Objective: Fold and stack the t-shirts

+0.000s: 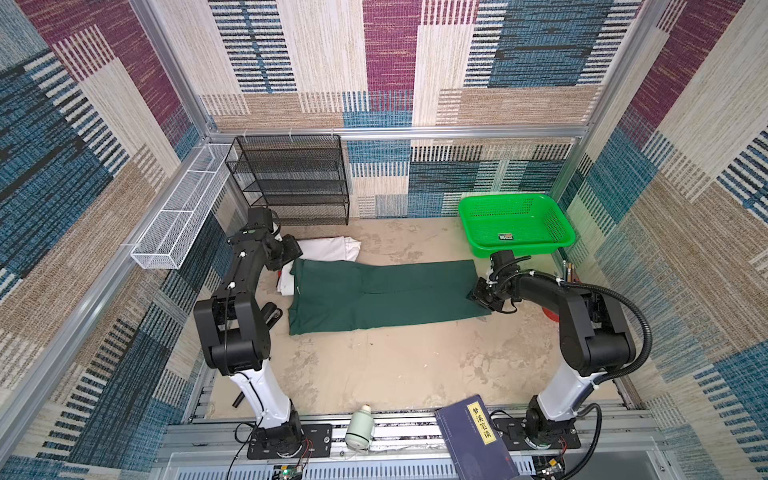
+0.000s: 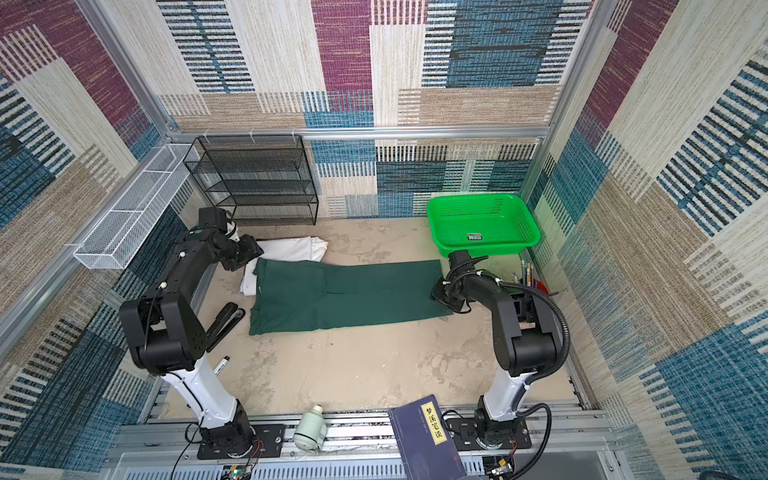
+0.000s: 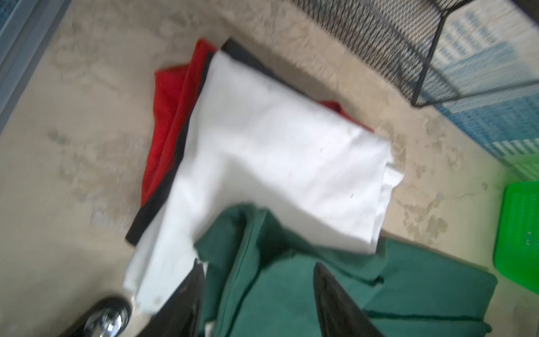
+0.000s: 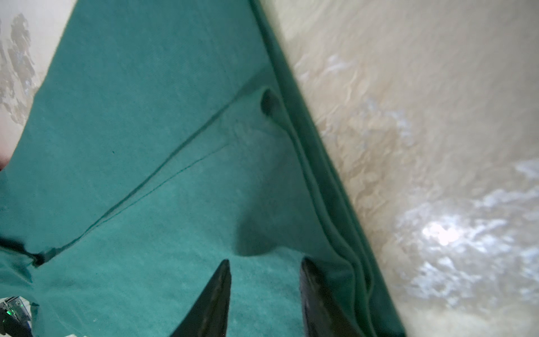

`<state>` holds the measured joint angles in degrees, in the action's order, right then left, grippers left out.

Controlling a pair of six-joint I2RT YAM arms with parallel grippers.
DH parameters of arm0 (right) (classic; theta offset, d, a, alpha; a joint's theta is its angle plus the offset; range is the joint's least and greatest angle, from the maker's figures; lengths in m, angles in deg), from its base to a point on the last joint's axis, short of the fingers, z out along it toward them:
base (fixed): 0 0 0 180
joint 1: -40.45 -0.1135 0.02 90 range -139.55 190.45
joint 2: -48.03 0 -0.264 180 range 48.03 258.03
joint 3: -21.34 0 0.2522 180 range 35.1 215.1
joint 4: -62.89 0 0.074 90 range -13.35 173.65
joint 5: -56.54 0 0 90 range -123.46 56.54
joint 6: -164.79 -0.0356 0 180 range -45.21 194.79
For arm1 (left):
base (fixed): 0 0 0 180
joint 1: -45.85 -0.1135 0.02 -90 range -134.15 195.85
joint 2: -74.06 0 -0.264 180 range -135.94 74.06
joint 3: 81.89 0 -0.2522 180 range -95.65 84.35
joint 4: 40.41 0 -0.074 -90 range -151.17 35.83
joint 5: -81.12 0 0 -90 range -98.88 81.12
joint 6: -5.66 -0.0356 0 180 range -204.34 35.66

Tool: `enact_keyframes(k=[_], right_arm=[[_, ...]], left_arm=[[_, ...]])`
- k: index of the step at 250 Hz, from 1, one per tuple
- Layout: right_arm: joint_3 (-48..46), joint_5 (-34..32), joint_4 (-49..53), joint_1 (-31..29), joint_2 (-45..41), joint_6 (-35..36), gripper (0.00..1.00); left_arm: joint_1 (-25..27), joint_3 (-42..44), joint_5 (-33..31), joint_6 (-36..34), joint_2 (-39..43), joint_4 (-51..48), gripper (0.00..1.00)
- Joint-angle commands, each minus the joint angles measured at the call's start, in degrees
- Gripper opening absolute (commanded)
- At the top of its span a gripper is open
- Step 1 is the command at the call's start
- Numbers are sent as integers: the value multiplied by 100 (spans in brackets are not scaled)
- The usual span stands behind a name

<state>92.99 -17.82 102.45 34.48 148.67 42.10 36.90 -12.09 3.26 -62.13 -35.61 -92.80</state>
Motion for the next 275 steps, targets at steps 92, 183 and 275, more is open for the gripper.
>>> enact_keyframes(k=[92,183,275], right_arm=[[-95,-59,575,64,184,-157,42],[-976,-456,808,1075,-527,-483,41],[-713,-1348,1687,1185,-1497,-239,43]], left_arm=[[42,-1061,-111,404,-1587,715,59],[32,-885,-406,471,-1796,339,61],[16,-831,-418,324,-1734,223,61]])
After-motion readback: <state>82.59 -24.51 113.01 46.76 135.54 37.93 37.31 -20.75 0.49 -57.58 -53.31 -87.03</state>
